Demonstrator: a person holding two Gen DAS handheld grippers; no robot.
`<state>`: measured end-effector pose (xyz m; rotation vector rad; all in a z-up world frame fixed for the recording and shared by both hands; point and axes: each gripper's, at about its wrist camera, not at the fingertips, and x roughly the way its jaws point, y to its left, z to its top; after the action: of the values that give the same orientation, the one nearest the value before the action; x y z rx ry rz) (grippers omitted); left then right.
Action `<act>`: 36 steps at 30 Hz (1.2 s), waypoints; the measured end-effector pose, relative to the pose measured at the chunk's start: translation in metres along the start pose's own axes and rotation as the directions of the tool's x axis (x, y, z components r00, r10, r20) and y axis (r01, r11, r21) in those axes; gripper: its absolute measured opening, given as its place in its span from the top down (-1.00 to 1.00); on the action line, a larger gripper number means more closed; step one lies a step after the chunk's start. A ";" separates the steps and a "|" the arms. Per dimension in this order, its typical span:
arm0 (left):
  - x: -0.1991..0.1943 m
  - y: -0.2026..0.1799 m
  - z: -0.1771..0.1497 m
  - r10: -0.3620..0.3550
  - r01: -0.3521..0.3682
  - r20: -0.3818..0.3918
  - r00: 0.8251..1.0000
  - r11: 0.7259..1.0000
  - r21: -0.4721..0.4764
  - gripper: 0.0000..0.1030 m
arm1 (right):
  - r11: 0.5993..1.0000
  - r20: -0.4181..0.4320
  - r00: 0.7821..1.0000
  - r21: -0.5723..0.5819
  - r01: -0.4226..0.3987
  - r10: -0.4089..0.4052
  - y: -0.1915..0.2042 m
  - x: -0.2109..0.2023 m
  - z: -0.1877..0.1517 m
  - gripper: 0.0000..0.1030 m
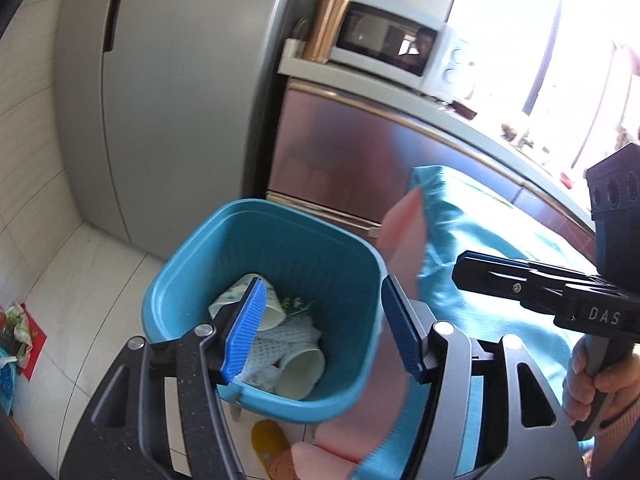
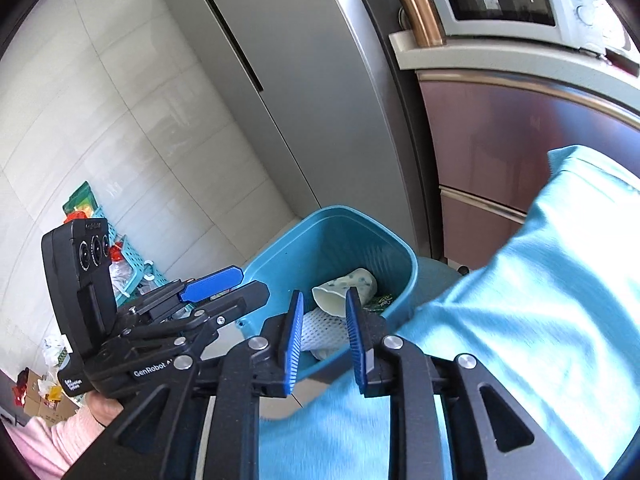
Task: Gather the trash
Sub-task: 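Move both open tools back over the table toward the orange peels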
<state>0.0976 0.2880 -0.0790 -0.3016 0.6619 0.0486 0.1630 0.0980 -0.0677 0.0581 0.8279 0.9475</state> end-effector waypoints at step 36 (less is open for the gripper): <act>-0.006 -0.265 -0.067 -0.450 0.500 -0.223 0.865 0.809 0.308 -0.23 | 0.813 0.185 0.839 0.418 0.404 -0.512 -0.145 -0.269 -0.169 0.35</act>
<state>0.0900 0.0151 -0.0567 -0.1112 0.7043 -0.5808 0.0715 -0.2387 -0.0797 0.2981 0.6880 0.2976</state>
